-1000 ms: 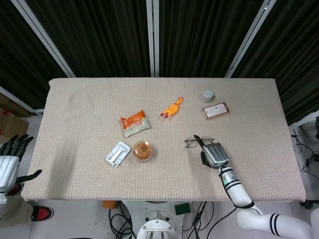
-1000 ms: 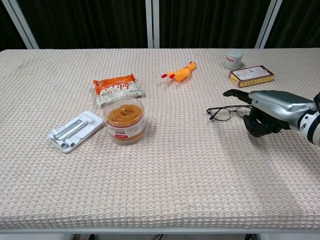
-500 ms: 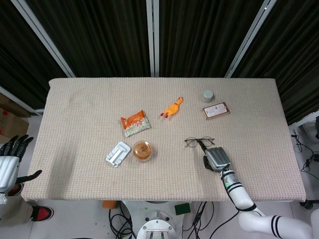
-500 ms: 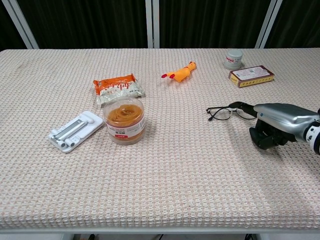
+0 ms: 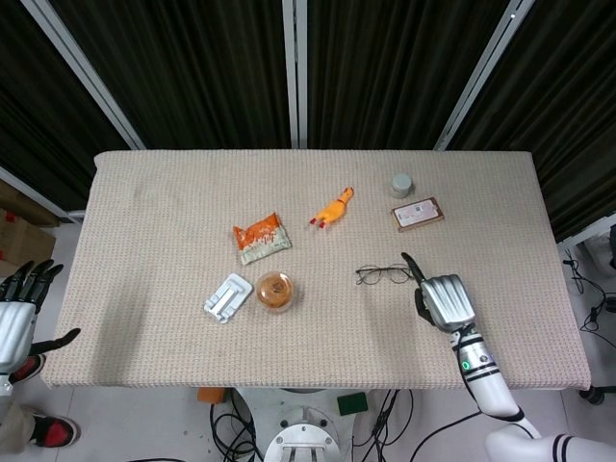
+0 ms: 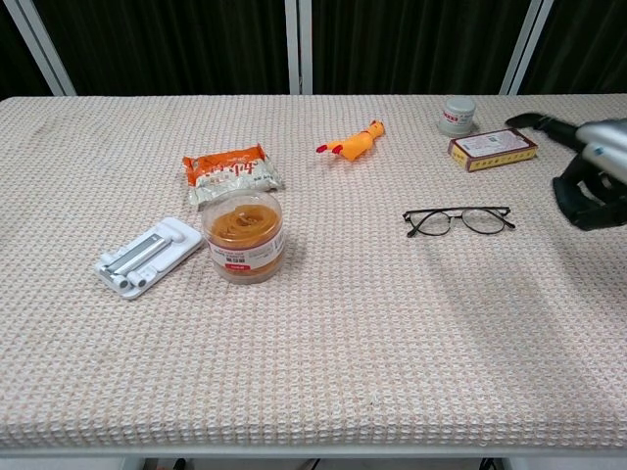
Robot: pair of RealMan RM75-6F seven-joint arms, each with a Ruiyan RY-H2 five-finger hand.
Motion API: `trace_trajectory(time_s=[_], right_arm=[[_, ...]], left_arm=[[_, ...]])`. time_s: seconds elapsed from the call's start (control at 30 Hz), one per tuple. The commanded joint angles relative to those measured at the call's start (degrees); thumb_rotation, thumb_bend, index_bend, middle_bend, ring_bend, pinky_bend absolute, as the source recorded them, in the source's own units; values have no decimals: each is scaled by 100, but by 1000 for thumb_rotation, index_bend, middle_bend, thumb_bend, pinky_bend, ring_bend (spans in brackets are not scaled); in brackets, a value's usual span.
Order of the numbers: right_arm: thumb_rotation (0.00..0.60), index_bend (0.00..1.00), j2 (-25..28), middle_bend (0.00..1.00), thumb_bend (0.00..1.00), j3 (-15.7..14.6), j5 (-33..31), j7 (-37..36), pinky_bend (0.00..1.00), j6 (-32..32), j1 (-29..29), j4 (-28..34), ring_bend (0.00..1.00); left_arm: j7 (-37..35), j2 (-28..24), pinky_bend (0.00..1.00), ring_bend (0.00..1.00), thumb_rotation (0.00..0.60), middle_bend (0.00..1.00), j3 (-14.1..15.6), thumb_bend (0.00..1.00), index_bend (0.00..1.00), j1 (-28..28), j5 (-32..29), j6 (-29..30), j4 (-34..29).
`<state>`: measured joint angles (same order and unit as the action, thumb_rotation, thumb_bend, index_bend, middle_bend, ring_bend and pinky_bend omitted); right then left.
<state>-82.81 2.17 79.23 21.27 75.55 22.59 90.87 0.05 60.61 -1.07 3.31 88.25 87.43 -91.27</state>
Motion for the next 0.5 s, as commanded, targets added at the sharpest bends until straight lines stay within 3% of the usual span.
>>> trace_trajectory(time_s=[0.03, 0.07, 0.13, 0.23, 0.5], right_arm=[[600, 0, 722, 57, 472, -209, 624, 387, 213, 1414, -850, -184, 11], [584, 0, 836, 6, 452, -221, 592, 251, 84, 1558, -986, -196, 0], [534, 0, 1137, 0, 440, -251, 394, -403, 8, 1670, -1263, -224, 0], [450, 0, 1491, 0, 434, -269, 27, -958, 0, 1581, -1545, -482, 0], [448, 0, 1571, 0, 443, -223, 165, -1476, 0, 1459, -1676, -937, 0]], left_arm=[[11, 11, 161, 28, 522, 82, 9, 22, 124, -17, 24, 34, 2], [16, 13, 161, 28, 522, 82, 13, 22, 123, -25, 32, 49, 2], [21, 19, 161, 28, 522, 82, 21, 22, 124, -48, 41, 82, 0], [23, 36, 161, 28, 523, 82, 36, 22, 124, -68, 66, 111, 5], [107, 97, 161, 28, 521, 82, 63, 23, 124, -87, 145, 156, -10]])
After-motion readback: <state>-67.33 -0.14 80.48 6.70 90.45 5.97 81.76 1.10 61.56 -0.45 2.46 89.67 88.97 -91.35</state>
